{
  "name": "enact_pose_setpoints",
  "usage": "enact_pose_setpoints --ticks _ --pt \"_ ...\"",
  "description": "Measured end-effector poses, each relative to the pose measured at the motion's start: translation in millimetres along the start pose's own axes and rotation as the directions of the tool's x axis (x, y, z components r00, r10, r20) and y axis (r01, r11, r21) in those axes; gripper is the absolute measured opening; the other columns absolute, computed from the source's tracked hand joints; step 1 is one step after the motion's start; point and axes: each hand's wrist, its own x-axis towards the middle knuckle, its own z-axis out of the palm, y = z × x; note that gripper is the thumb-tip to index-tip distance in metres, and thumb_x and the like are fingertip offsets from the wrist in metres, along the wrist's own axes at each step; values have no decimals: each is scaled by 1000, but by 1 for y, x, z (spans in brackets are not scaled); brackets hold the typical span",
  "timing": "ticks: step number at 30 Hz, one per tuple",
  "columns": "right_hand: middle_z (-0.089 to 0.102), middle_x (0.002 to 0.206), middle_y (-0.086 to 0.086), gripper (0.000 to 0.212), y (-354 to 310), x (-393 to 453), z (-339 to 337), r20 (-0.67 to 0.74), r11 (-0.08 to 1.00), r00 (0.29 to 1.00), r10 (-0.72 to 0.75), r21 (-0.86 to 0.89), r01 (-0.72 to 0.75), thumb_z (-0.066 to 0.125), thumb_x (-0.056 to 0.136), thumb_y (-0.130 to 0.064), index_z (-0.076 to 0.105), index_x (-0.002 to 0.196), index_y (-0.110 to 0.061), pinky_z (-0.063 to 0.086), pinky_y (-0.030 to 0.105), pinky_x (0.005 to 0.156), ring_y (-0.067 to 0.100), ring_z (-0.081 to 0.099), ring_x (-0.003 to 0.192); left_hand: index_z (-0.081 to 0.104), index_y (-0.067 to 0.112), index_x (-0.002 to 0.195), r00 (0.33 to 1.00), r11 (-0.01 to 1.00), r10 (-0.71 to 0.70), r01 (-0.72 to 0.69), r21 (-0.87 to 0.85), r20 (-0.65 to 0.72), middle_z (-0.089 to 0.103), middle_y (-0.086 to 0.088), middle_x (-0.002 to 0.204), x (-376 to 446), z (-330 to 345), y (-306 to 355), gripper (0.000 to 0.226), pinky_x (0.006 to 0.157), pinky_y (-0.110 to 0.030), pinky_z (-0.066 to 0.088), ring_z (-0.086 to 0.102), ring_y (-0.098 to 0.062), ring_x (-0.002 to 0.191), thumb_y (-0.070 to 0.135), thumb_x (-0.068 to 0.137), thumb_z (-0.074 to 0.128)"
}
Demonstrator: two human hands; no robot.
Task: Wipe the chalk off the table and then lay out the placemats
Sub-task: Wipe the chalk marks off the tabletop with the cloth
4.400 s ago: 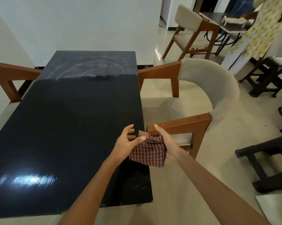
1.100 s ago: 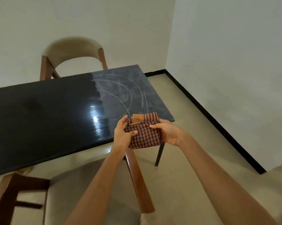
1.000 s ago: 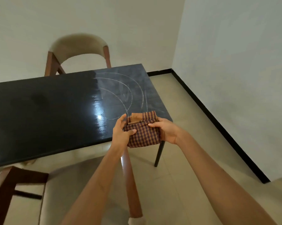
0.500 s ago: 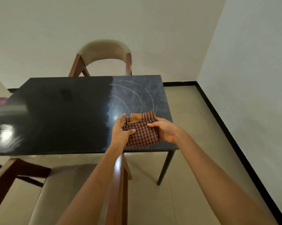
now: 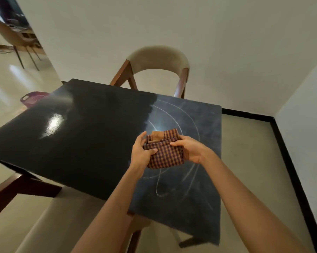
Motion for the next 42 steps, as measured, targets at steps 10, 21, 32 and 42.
enact_pose_setpoints --ticks 10,21,32,42 --pt "69 114 13 28 -45 100 -29 193 991 978 84 -117 -62 56 93 -8 61 120 -16 52 54 92 32 65 107 32 26 145 980 997 -79 75 -28 -183 47 3 140 62 19 8 75 99 -39 47 47 -14 125 -8 84 60" --pt "68 112 11 20 -83 213 -68 409 917 876 256 -390 -86 53 95 -6 61 109 -18 50 53 94 29 64 106 32 23 145 832 963 -246 150 -226 -496 46 0 140 128 87 0 76 77 -21 47 47 -8 115 -16 83 52" --pt "65 121 9 52 -84 276 -57 311 856 949 44 -502 125 64 80 11 59 129 -6 50 32 89 22 60 108 29 27 147 737 951 -299 178 -253 -606 36 -3 150 167 97 -22 87 80 -32 56 48 -9 118 -25 79 43" --pt "67 120 12 44 -120 352 -70 290 705 952 -97 -655 272 75 78 -2 65 121 -6 49 36 99 24 61 112 37 25 144 660 953 -281 107 -284 -697 40 -1 148 252 118 -34 84 96 -40 51 46 -18 130 -25 78 49"
